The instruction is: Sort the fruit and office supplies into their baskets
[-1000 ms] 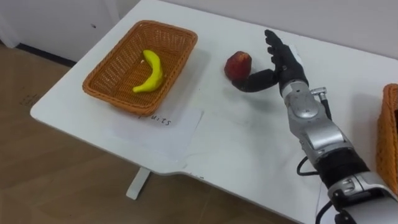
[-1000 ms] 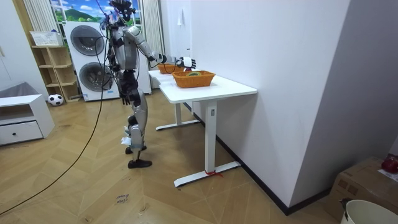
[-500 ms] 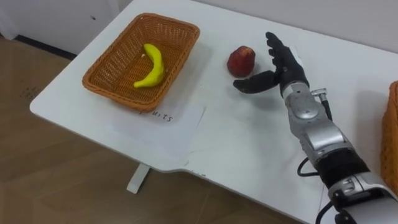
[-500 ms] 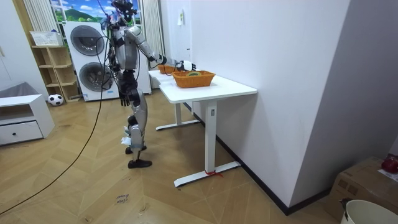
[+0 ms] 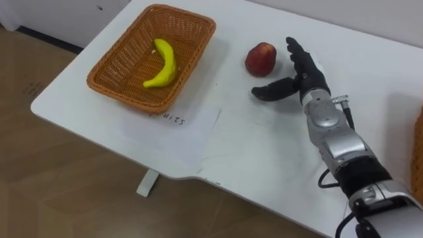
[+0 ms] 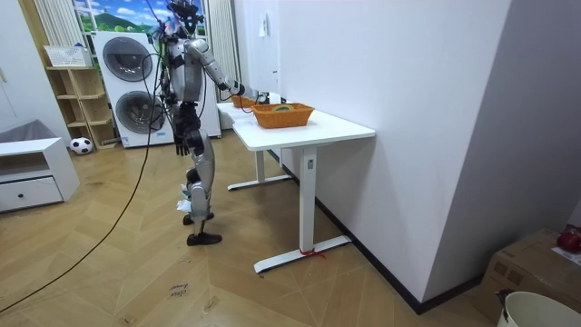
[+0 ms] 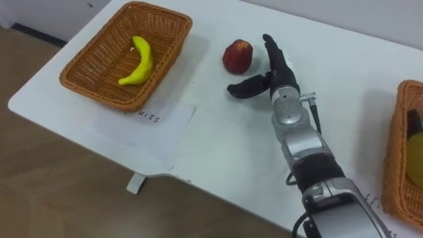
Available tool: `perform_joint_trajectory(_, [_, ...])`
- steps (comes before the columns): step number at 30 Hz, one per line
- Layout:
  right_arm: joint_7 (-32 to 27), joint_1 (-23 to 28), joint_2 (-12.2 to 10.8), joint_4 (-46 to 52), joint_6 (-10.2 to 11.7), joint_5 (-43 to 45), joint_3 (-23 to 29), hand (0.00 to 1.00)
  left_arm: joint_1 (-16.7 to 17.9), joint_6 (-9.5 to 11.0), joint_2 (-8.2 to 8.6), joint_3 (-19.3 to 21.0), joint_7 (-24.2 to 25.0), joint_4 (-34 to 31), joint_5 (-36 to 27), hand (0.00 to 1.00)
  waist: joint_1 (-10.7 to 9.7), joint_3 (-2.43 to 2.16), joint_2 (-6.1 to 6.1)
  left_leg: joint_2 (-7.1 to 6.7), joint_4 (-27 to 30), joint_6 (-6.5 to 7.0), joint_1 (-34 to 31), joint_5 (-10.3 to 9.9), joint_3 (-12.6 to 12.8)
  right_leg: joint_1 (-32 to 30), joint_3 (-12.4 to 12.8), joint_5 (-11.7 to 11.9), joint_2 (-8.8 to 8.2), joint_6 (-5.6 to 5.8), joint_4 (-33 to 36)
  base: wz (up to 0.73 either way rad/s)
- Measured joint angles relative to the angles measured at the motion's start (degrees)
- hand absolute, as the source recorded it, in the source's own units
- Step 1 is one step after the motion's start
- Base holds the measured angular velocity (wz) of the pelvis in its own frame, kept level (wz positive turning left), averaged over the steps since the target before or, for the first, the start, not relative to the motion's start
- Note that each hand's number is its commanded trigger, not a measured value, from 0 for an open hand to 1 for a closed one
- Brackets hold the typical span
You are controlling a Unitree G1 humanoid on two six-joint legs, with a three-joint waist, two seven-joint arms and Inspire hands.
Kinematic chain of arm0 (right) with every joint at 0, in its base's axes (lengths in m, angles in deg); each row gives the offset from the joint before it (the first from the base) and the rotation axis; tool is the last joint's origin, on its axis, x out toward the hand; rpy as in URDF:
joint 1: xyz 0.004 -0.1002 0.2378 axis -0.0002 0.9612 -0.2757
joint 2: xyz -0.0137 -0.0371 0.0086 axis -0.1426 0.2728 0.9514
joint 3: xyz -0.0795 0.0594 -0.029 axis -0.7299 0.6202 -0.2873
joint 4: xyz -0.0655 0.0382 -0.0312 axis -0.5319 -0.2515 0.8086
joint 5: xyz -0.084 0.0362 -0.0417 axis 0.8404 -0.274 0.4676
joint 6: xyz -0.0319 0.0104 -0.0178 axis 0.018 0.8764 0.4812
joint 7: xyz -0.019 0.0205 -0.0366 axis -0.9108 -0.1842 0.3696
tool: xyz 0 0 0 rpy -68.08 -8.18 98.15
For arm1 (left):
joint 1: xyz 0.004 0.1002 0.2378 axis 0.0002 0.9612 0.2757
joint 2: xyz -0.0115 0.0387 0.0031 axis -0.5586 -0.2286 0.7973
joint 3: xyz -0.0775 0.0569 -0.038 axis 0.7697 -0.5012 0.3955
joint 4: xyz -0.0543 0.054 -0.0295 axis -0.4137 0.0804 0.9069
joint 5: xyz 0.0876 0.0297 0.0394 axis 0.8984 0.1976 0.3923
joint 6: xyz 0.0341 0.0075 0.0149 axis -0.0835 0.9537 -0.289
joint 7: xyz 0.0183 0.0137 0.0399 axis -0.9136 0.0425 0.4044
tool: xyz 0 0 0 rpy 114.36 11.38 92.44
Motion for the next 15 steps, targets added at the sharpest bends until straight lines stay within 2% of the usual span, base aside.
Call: perform_joint_trajectory(15, [-1.6,-0.4,0.0,-0.3,0.8,0.0,-1.0,0.0,-0.1,0.1,-0.01,-1.1,0.0,0.0,-0.6,0.0,0.2,0.14,-0.04,-0.01,0.5,0.0,-1.1,0.0,-0.3,-0.8,-0.2,0.1,-0.01,-0.08,0.3,0.01])
